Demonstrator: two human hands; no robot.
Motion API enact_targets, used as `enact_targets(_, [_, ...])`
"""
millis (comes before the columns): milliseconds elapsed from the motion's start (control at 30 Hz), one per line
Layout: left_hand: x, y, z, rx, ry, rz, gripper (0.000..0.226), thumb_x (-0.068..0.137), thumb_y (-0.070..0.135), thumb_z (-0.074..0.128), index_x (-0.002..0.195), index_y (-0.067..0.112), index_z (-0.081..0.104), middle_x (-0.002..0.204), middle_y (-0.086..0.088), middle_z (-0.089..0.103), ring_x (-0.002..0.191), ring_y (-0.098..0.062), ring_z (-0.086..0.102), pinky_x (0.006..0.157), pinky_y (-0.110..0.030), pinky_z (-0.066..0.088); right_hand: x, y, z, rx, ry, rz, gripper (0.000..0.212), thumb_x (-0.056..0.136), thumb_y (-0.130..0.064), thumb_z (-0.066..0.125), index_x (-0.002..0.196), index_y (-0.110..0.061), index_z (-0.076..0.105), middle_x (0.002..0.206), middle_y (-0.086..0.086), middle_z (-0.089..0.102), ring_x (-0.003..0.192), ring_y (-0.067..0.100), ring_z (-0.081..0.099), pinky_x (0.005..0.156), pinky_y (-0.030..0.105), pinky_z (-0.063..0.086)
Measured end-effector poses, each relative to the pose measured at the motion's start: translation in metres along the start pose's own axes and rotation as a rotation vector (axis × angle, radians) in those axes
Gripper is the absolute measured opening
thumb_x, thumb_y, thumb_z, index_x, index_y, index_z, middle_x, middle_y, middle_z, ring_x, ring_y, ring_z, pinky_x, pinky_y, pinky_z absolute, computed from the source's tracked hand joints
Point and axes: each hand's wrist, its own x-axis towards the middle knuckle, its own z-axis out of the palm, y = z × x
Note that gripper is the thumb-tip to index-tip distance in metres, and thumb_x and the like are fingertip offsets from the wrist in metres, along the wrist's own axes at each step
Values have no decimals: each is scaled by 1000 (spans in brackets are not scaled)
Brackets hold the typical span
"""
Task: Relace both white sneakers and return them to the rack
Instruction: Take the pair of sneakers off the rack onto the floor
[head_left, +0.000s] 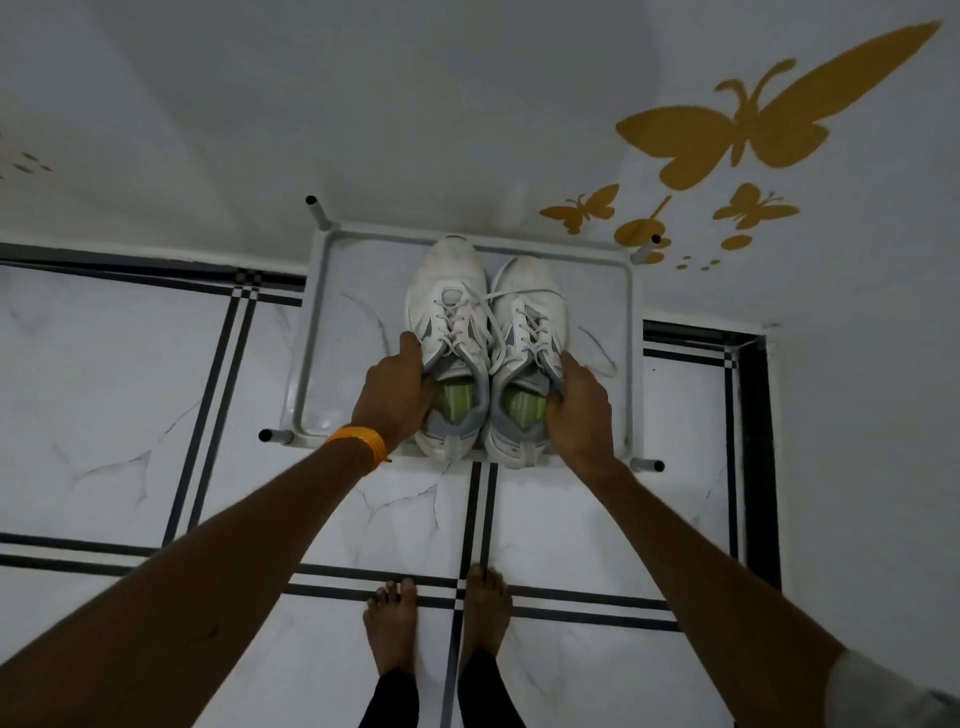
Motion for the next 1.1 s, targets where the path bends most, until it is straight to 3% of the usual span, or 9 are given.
enact_targets(133, [-54,27,-37,5,16,30,30,94,14,47,120,1,40,95,-23,68,79,-43,65,64,-34,41,-59,-25,-44,41,22,-28,52,92,0,51,142,-6,42,124,15,60,111,29,60,92,29,46])
enact_targets(200, [-90,38,-56,-23,24,38,28,94,17,48,117,4,40,96,-22,69,80,-42,66,64,-37,48,-100,-38,-67,67,31,-27,52,92,0,50,143,-7,41,122,14,59,110,26,59,88,21,42])
enact_targets(267, [-137,46,-71,-75,5,51,28,94,17,50,117,6,39,96,-19,69,80,-39,68,67,-39,55,-153,-47,-88,73,17,-5,54,93,-1,49,145,-9,38,127,13,57,113,25,57,89,19,38])
enact_targets(400, [-237,40,-70,-110,-1,67,39,94,16,52,129,4,39,98,-18,70,82,-35,69,68,-29,47,-259,-45,-101,64,7,47,58,93,-1,50,148,-12,34,126,10,55,112,22,56,89,19,38])
enact_targets(600, [-353,-14,-23,-168,-83,19,32,96,24,51,123,10,41,101,-11,70,83,-28,70,73,-36,60,-381,-5,-53,65,-49,117,58,93,-1,52,147,-9,34,131,12,55,120,26,54,96,23,38])
enact_targets(767, [-406,-63,34,-117,-163,-66,45,96,30,49,134,8,35,109,-12,70,88,-29,71,81,-40,60,-435,34,1,66,-129,187,60,93,-5,56,148,-10,34,140,11,51,128,25,50,105,28,37])
enact_targets(900, [-413,-103,92,-132,-154,-63,44,96,33,48,131,8,37,108,-12,70,87,-27,70,79,-37,59,-439,79,55,50,-124,136,59,91,1,53,146,-10,37,130,11,56,118,26,56,96,25,41])
enact_targets(1100, [-382,-178,195,-134,-136,-49,38,97,28,48,127,8,38,107,-14,69,88,-30,68,79,-36,56,-405,154,162,24,-103,99,61,91,1,51,148,-9,34,139,13,51,126,28,51,101,25,36])
